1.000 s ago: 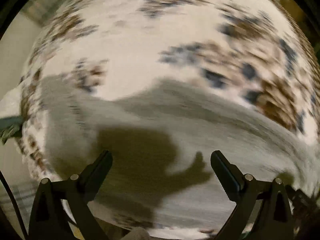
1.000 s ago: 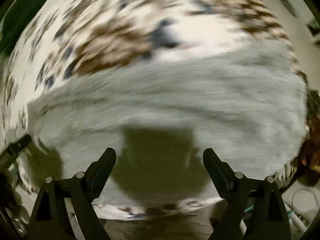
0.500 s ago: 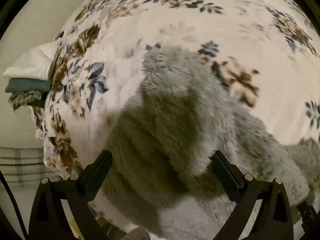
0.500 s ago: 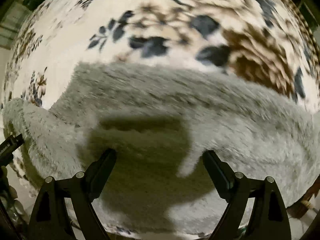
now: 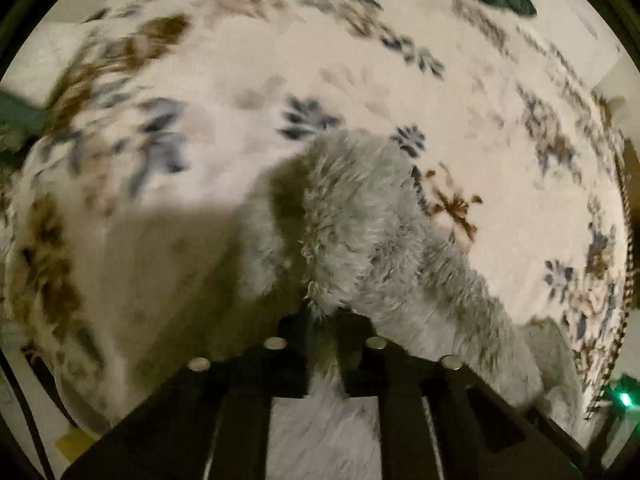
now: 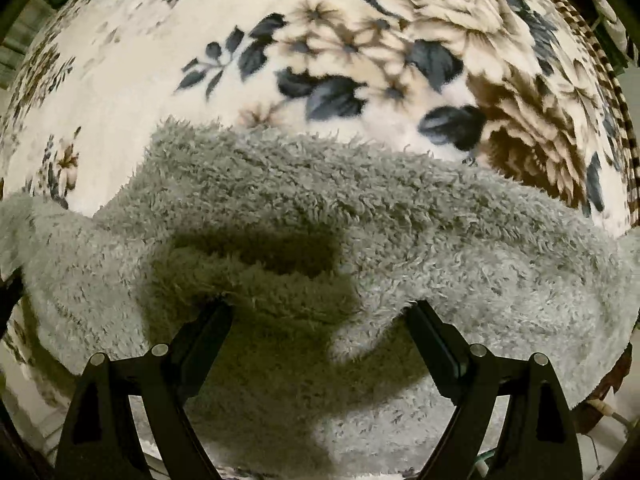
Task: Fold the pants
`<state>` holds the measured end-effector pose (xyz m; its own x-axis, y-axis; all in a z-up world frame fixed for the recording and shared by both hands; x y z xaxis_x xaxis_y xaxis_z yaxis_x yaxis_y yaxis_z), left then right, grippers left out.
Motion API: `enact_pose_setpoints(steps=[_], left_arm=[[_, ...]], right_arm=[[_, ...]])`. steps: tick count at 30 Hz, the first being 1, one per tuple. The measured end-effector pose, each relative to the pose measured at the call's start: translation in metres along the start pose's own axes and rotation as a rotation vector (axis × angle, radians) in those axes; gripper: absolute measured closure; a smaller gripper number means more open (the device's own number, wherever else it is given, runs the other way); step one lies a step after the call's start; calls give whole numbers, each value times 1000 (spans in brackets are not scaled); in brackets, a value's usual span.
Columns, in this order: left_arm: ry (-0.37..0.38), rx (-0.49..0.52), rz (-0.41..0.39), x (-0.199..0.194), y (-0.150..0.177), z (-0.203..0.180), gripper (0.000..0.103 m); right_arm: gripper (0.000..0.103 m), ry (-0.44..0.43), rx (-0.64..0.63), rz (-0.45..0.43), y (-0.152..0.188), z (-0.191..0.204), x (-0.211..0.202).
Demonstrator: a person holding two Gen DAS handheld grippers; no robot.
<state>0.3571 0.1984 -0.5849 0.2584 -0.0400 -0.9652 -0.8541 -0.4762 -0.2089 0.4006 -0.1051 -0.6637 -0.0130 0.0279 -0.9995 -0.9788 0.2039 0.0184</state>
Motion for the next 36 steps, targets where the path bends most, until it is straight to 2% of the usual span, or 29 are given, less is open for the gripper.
enact_pose_setpoints(steps=[3,7,10,14,15,17,18,20,22,27,31,33,36], left_arm=[[-26,-69,3,-32,34,44,99],[-84,-209,73,-35,81,96,99],[-129,-276,85,-26,93,124,99],[-166,-309,83,-28,98,146,98],[-155,-301,92,-29,97,145,97],[-163,-256,90,-32,92,137,77],[-161,-227,80,-33,86,129,73],[-190,-146,53,-32,75,109,58],[-203,-89,34,-29,67,92,51],[-208,-1,13,-24,56,60,50],[-219,48,27,-14,56,47,38],[-224,59,43,-7,58,42,36],[-227,66,78,6,61,37,26]], right_arm=[[12,-9,-7,11,14,-4,-6],[12,-4,-52,40,31,4,-6],[12,-1,-79,54,45,11,-6],[12,-24,-75,61,65,13,-12],[12,-38,-67,62,72,12,-14],[12,-67,-51,69,90,8,-19],[12,-84,-34,74,95,8,-23],[12,-122,2,96,115,0,-27],[12,-130,24,118,132,-6,-25],[12,-104,40,139,158,-24,-17],[12,-88,83,136,172,-48,-19],[12,-84,100,143,177,-57,-17],[12,-83,114,149,189,-74,-15]])
Point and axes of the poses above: each gripper's, at about its wrist camera, not at the fingertips, and x roughly the way its jaws point, z to its left, y to its underside, the point moved 4 cm from there along x, roughly the way its jaws point, and after that the axes turned 6 degrees about -x, right-handed, at the moved point
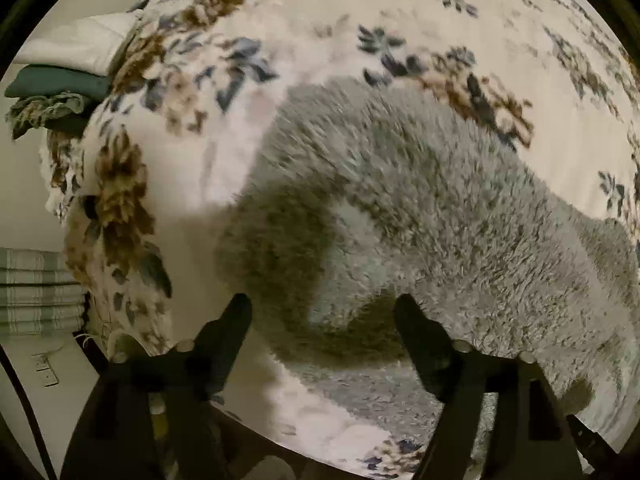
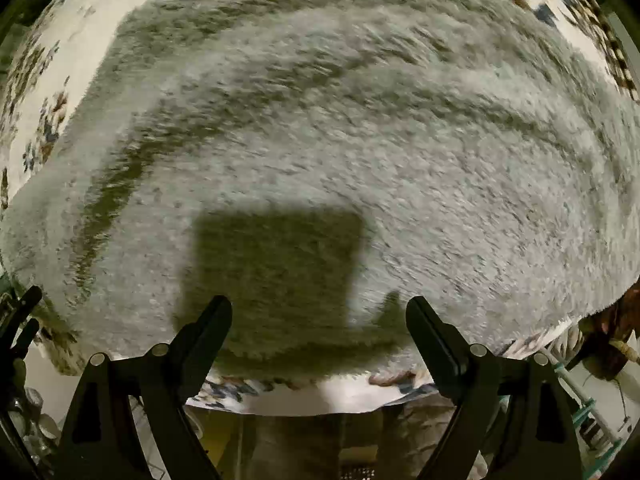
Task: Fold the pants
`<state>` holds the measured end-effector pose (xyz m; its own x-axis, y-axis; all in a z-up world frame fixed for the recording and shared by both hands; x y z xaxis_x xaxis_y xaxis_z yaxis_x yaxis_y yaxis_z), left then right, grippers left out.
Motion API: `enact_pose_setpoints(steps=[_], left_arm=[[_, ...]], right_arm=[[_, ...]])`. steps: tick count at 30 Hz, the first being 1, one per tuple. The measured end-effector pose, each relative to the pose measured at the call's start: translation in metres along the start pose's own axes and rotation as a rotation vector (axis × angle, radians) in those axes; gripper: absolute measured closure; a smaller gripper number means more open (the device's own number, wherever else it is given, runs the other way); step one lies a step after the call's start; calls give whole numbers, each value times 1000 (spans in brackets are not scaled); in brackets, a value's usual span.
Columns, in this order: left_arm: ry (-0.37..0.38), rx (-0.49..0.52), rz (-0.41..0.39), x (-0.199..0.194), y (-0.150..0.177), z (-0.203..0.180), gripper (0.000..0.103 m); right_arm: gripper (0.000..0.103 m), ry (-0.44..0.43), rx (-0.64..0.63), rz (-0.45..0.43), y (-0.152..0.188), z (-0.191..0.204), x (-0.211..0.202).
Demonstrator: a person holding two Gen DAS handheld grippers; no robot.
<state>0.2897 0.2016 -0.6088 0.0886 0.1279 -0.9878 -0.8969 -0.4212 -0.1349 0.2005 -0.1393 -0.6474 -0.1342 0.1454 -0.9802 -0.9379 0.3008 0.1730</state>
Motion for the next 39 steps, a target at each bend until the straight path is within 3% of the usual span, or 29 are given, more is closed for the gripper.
enact_pose_setpoints(steps=[9,13,14,15,16,17,18,19,20,22,25,31,37,39], left_arm=[[-14,-1,71,35,-4,-11,25],[20,-56,112,49,-10,-7,25],[35,-73,117,51,-11,-6,31],[58,-87,117,52,-12,-4,39],[80,-96,115,53,-12,-3,59],[97,-100,111,52,-11,-3,75],[99,-94,103,51,-11,-2,80],[95,-83,88,47,-10,-2,86],[96,-78,70,42,-9,0,89],[93,-71,48,30,-4,6,91],[103,-86,33,8,6,22,92],[111,-98,56,-16,28,48,93],[60,-73,117,21,39,46,92],[54,-83,125,29,41,47,86]], right_arm=[[12,-36,103,34,9,-30,15],[13,-177,271,89,26,-57,30],[15,-226,324,98,31,-65,34],[21,-263,362,99,35,-70,38],[25,-289,389,98,39,-75,41],[40,-312,410,94,41,-80,43],[61,-336,433,95,44,-84,46],[70,-350,454,100,49,-88,50],[87,-360,477,93,53,-93,50],[94,-359,482,65,62,-101,44],[95,-324,395,30,75,-104,21],[96,-281,304,44,127,-127,-2],[96,-265,293,93,127,-135,27],[88,-238,275,109,124,-145,36]])
Point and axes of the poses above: each gripper's, at about its wrist camera, not at the fingertips, and x roughly the way its jaws point, z to its left, y to its underside, the point moved 4 cm from there along x, roughly the way its jaws point, and after that the axes turned 6 degrees about -x, right-handed, at the moved point
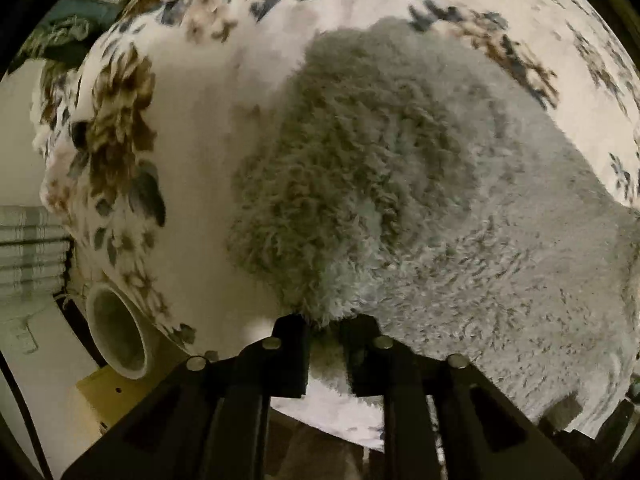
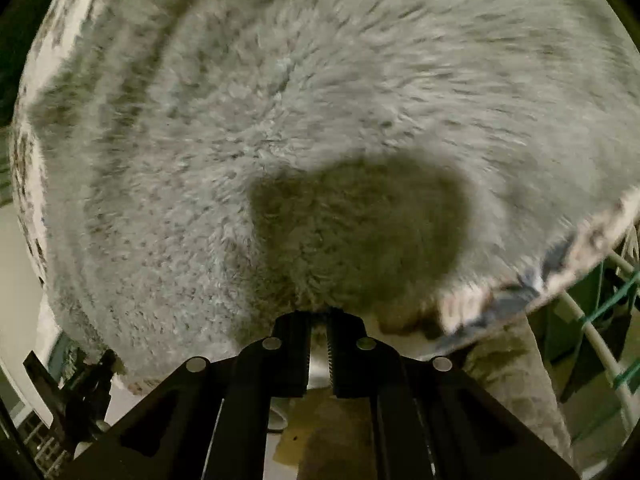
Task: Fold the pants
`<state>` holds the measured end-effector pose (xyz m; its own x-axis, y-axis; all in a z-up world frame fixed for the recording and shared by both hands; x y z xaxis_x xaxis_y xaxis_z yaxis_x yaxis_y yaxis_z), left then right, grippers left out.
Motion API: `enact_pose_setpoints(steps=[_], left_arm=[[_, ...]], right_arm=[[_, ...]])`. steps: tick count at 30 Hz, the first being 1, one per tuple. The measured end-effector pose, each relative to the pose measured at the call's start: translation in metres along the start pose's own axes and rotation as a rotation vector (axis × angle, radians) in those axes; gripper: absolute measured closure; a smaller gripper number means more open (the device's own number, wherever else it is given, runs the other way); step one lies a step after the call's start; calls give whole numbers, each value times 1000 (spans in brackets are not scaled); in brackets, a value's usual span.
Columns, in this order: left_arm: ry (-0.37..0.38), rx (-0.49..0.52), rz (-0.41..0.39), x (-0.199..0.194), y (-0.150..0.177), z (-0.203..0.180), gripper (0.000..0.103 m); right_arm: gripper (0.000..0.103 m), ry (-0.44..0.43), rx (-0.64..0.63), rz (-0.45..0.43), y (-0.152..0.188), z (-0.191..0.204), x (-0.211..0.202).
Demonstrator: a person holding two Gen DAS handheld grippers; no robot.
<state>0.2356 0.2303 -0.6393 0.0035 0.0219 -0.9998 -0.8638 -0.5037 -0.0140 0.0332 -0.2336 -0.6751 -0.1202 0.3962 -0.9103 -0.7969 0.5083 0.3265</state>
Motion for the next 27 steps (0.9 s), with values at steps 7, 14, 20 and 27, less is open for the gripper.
enact_pose_setpoints(steps=[7,14,20,27], left_arm=[[-87,221,-93,-55,26,-49,16],[-4,479,-193,-100,102,-208,11],[100,689,-238,-93,183,-378,11],[99,854,-268,-80,246,-501,11]], right_arm=[[22,-29,-90,-115,14,-28,-72],[22,16,81,-306,14,-186,-186],[22,229,170,-463,-85,-362,-293],[24,197,122,-350,-183,-434,-258]])
Point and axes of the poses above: each gripper's, at about its wrist camera, not at the fingertips, and x roughly the way its jaws point, z to its left, y to its underside, the point moved 4 cm from there along x, roughly the way its jaws point, and after that the axes turned 6 degrees about -x, right-handed, at the moved point
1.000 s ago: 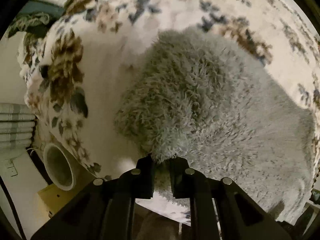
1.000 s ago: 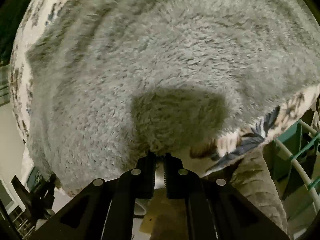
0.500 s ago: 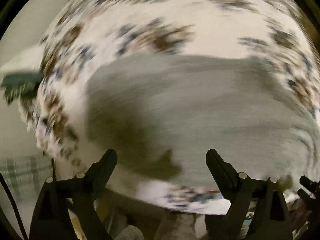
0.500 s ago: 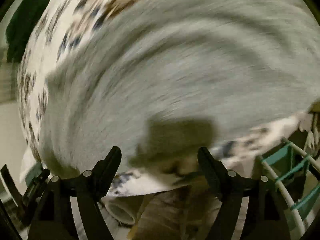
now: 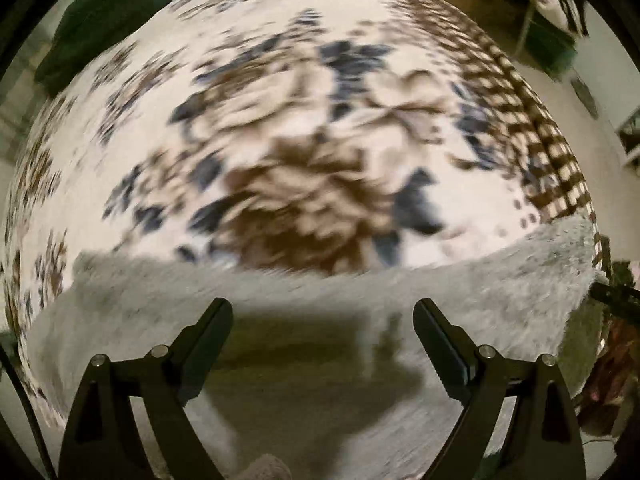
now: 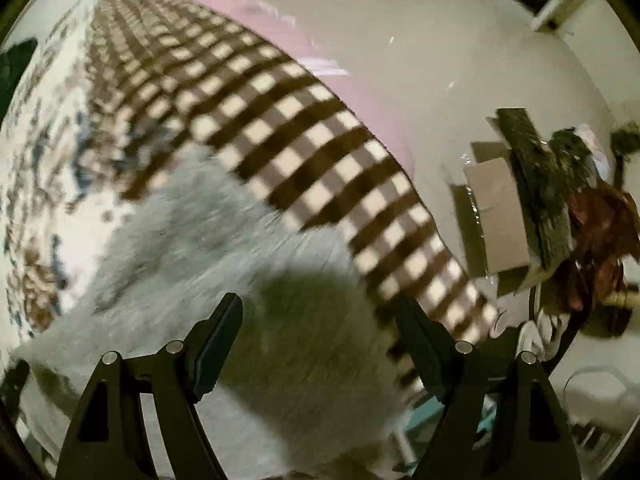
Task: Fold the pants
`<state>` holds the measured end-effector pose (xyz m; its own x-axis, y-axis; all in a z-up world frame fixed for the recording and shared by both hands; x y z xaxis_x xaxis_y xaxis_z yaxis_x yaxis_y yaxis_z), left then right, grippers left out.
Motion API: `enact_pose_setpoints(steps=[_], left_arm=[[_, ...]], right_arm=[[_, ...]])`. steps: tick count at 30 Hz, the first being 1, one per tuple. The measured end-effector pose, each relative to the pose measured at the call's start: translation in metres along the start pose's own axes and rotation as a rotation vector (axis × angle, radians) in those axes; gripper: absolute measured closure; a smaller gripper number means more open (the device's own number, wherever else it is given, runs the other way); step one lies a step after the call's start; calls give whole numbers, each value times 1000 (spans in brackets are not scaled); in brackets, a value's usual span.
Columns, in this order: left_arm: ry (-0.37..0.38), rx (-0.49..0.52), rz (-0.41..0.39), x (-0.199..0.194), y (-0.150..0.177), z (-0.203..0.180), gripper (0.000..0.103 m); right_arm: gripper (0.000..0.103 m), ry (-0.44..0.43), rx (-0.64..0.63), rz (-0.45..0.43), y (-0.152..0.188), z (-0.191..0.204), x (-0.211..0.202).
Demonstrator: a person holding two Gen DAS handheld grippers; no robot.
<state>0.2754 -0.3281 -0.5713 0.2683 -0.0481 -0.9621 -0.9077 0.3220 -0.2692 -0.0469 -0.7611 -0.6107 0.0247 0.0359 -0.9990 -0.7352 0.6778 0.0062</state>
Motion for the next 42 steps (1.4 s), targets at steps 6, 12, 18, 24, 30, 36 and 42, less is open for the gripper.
enact_pose_setpoints(steps=[6,12,18,24,30,36,42], left_arm=[[-27,50,-7,1,-3,-29,11],[-33,2,-6,-6,0,-28,11],[-32,-51,18,-1,1,-21,11],[-18,-90,33,3,9,-22,11],[-14,-121,118,26,31,-24,11],[-24,-119,174,43,51,-20,11],[-7,-135,182,46,54,-14,11]], right_arm=[[96,-67,-154,-105,-10,7,-31],[97,-114,-284,-301,-31,39,-113],[75,-100,-271,-29,-54,78,-30],[22,-241,1,-74,-26,30,-31],[22,-427,335,0,65,-10,30],[25,-619,370,-123,82,5,57],[45,-739,313,-137,69,40,72]])
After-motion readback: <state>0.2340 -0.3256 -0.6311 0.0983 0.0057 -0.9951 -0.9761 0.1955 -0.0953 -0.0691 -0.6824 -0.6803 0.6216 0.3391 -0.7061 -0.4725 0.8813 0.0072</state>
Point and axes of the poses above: each gripper's, at about its wrist camera, not at the fingertips, and x roughly the way its jaws point, z to its left, y to its underside, the point moved 4 cm from there along x, roughly the way its jaws point, and after that the axes turned 6 degrees about -x, right-handed, at the moved point
